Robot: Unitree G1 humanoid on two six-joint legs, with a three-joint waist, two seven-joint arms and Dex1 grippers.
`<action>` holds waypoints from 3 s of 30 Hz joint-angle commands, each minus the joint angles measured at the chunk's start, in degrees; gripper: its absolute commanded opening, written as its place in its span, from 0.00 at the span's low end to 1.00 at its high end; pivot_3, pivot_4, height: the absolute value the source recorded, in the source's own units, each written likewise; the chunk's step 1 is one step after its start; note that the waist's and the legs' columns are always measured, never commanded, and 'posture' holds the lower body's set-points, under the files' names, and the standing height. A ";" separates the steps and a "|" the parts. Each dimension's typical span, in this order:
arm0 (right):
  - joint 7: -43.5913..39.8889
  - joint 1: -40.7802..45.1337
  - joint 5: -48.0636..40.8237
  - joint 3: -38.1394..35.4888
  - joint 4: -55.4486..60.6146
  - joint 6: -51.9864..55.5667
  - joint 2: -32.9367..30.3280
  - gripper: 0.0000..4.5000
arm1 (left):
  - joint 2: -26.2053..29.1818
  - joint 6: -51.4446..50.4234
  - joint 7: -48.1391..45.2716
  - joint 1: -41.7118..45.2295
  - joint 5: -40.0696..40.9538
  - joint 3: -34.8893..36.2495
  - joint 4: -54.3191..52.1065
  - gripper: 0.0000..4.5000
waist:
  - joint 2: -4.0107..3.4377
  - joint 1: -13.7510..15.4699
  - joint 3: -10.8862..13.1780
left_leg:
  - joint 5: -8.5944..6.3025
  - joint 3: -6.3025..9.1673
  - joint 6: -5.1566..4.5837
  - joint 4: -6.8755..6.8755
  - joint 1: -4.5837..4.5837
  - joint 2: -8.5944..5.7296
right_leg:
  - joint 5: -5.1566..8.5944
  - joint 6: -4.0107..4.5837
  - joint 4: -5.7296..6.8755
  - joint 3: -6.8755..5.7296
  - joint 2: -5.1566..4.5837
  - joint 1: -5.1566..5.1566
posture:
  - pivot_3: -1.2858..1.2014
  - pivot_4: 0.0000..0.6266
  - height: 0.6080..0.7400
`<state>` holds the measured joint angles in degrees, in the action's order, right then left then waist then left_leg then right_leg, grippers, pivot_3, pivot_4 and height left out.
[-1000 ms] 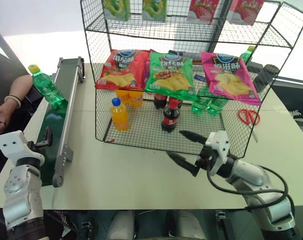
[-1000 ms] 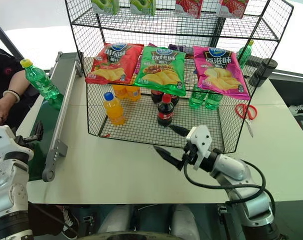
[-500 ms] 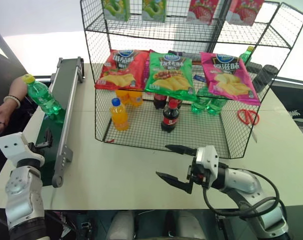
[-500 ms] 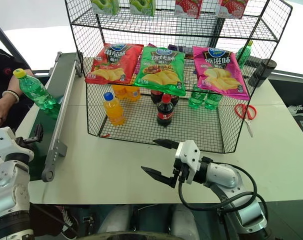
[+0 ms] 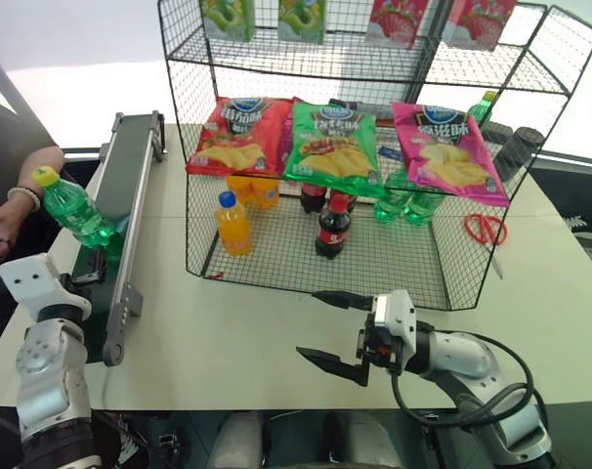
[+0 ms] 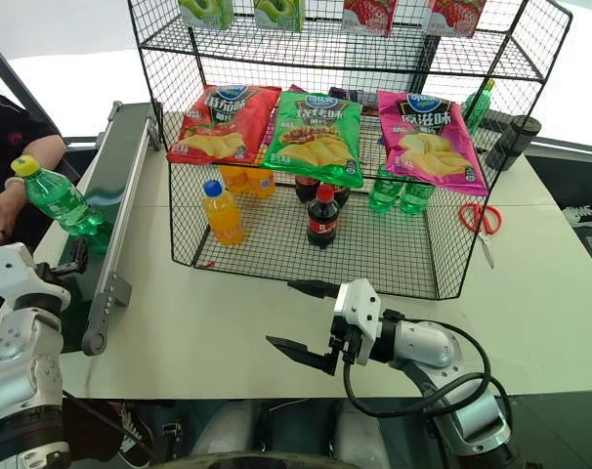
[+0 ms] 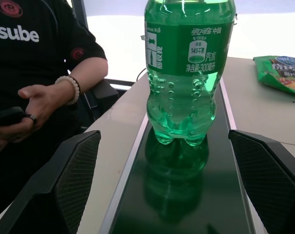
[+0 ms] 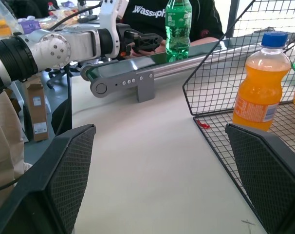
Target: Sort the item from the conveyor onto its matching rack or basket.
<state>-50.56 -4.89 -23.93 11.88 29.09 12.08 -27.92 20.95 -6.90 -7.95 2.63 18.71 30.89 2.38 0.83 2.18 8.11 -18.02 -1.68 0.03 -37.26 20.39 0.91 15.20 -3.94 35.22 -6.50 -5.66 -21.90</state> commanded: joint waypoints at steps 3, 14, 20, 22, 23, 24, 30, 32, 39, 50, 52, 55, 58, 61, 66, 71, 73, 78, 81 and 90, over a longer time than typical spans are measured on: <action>0.81 0.56 -0.62 0.41 0.78 -0.38 0.91 0.99 | 0.85 1.82 -0.24 0.87 -0.43 -0.20 -0.32 1.00 | 0.01 -0.03 -0.01 | -0.01 0.00 0.02 0.00 0.00 0.00 | 0.00 0.00 0.00 0.00 0.00 0.00 | 0.52 0.24 0.92; 0.78 1.65 -0.47 0.74 -0.77 -0.54 1.14 0.99 | 0.58 2.47 0.26 1.13 -0.23 -0.15 0.02 1.00 | 0.01 -0.02 -0.01 | 0.00 0.00 0.03 0.00 0.00 0.00 | 0.00 0.00 0.00 -0.01 0.00 0.00 | 0.52 0.24 0.92; 0.29 2.00 -0.53 0.93 -1.36 -0.71 1.12 1.00 | 0.18 2.78 0.42 1.09 0.19 0.00 -0.39 0.94 | 0.01 -0.02 -0.01 | -0.01 0.00 0.04 0.00 0.00 0.00 | 0.00 0.00 0.00 -0.01 0.00 0.00 | 0.52 0.24 0.92; 0.26 1.99 -0.55 0.96 -1.35 -0.72 1.11 1.00 | 0.05 2.98 0.36 1.06 0.42 0.06 -0.56 0.83 | 0.01 -0.01 -0.01 | 0.00 0.00 0.04 0.00 0.00 0.00 | 0.00 0.00 0.00 -0.01 0.00 0.00 | 0.52 0.24 0.92; 0.27 1.96 -0.55 0.96 -1.31 -0.71 1.10 1.00 | 0.08 2.95 0.40 0.99 0.42 0.05 -0.67 0.73 | 0.01 0.04 -0.01 | -0.01 0.00 0.04 0.00 0.00 0.00 | 0.00 0.00 0.00 -0.01 0.00 0.00 | 0.52 0.24 0.92; 0.32 1.91 -0.56 0.96 -1.23 -0.67 1.10 1.00 | 0.14 2.82 0.43 0.90 0.46 0.06 -0.87 0.64 | 0.03 0.04 -0.01 | 0.00 0.01 0.04 0.00 0.01 0.00 | 0.00 0.00 0.00 -0.01 -0.01 0.00 | 0.52 0.24 0.92; 1.19 1.61 -0.35 0.52 -0.40 -0.53 1.01 1.00 | 1.18 3.46 -3.26 0.29 3.34 0.24 -5.74 0.60 | 0.08 -0.02 -0.01 | 0.00 0.02 0.05 0.00 0.02 0.00 | 0.00 0.00 0.00 -0.02 -0.01 0.00 | 0.52 0.24 0.92; 2.12 1.77 -0.29 -0.56 -0.37 -0.62 1.06 1.00 | 2.51 2.74 -6.58 -0.19 5.04 -0.64 -9.14 0.60 | 0.19 -0.01 -0.01 | 0.00 0.03 0.06 0.00 0.06 0.00 | 0.00 0.00 -0.01 -0.02 -0.01 -0.03 | 0.52 0.24 0.92; 2.62 3.97 -4.91 -7.06 -1.12 2.37 -0.93 1.00 | 10.26 -7.80 -22.85 -4.14 13.11 -11.32 -25.31 0.60 | 0.11 -0.05 0.04 | -0.01 0.05 0.32 -0.03 0.06 0.00 | 0.00 0.01 -0.03 -0.02 -0.08 0.00 | 0.52 0.24 0.92; 7.64 8.97 -7.92 -6.82 3.50 10.64 0.31 1.00 | 8.33 -7.29 -39.75 4.00 8.33 -35.51 -20.89 0.60 | -0.23 0.01 0.14 | -0.03 0.03 0.33 -0.01 0.08 0.01 | 0.01 0.03 0.02 0.00 0.11 -0.08 | 0.52 0.24 0.92; 8.56 9.47 -7.91 -6.31 4.03 11.57 0.77 1.00 | 6.21 -5.49 -42.01 7.05 6.52 -39.01 -17.77 0.60 | -0.22 0.02 0.13 | -0.03 0.02 0.33 -0.03 0.10 -0.05 | 0.01 0.02 0.00 0.00 0.13 -0.07 | 0.52 0.24 0.92; 10.17 9.32 -7.65 -6.00 4.60 12.21 1.62 1.00 | 3.60 -3.82 -44.80 10.67 5.02 -42.40 -14.89 0.60 | -0.21 -0.01 0.14 | -0.03 0.02 0.31 -0.03 0.15 -0.07 | 0.01 0.02 -0.03 -0.01 0.14 -0.09 | 0.52 0.24 0.92; 11.33 8.39 -7.28 -6.00 5.14 12.32 2.23 1.00 | 1.87 -2.59 -46.95 13.27 3.94 -44.42 -12.69 0.60 | -0.21 -0.08 0.14 | -0.03 0.02 0.30 -0.02 0.13 -0.05 | 0.01 0.01 -0.01 -0.01 0.17 -0.10 | 0.52 0.24 0.92; 11.97 7.61 -6.81 -5.52 5.56 12.30 2.45 1.00 | 0.66 -2.02 -48.18 14.63 3.75 -45.13 -11.56 0.60 | -0.22 -0.14 0.14 | -0.03 0.02 0.30 -0.02 0.11 -0.04 | 0.01 0.01 0.00 0.00 0.18 -0.10 | 0.52 0.24 0.92; 12.94 6.43 -6.51 -5.17 5.52 12.03 2.77 1.00 | -0.49 -1.76 -49.42 16.15 3.27 -45.70 -10.73 0.60 | -0.22 -0.06 0.15 | -0.03 0.02 0.30 -0.03 0.12 -0.04 | 0.01 0.01 0.00 0.00 0.18 -0.09 | 0.52 0.24 0.92; 12.96 5.83 -6.81 -5.72 5.58 11.39 3.04 0.66 | -0.79 -2.30 -50.06 16.29 2.88 -46.01 -10.97 0.60 | -0.22 -0.05 0.14 | -0.03 0.02 0.29 -0.05 0.12 -0.04 | 0.01 0.01 -0.01 0.00 0.18 -0.09 | 0.52 0.24 0.92; 12.99 5.74 -6.58 -5.67 5.59 11.15 3.01 0.66 | -0.75 -3.39 -50.17 16.21 3.16 -45.98 -11.04 0.71 | -0.22 -0.05 0.14 | -0.04 0.02 0.29 -0.05 0.12 -0.04 | 0.01 0.01 -0.01 0.00 0.18 -0.08 | 0.52 0.24 0.92; 15.83 5.91 -5.10 -7.73 4.01 9.12 4.87 0.66 | 0.19 -3.54 -47.50 14.89 0.12 -45.14 -8.89 0.99 | -0.22 -0.05 0.14 | -0.04 0.03 0.29 -0.06 0.12 -0.04 | 0.01 0.01 0.00 0.00 0.18 -0.08 | 0.52 0.24 0.92; 19.16 5.69 -2.69 -10.79 1.91 7.08 6.07 0.66 | 0.39 -3.19 -44.60 13.06 -0.64 -42.71 -7.19 0.99 | -0.23 -0.09 0.14 | -0.04 0.03 0.29 -0.05 0.10 -0.04 | 0.01 0.00 0.01 0.00 0.18 -0.08 | 0.52 0.24 0.92; 31.06 3.78 8.38 -17.46 -11.05 -3.11 10.52 0.66 | -2.55 -1.68 -37.78 10.08 0.41 -38.02 -9.68 0.99 | -0.24 -0.06 0.15 | -0.03 0.01 0.30 -0.05 0.13 -0.07 | 0.00 -0.01 0.00 0.01 0.13 -0.09 | 0.52 0.24 0.92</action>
<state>-21.41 -2.60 -16.06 -3.48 17.35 12.43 -18.38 18.69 -9.13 -46.31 12.42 17.20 -8.21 -3.65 0.60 2.12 8.26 -18.05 -1.67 0.33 -37.31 20.51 0.85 15.20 -3.95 35.24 -6.49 -5.53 -21.99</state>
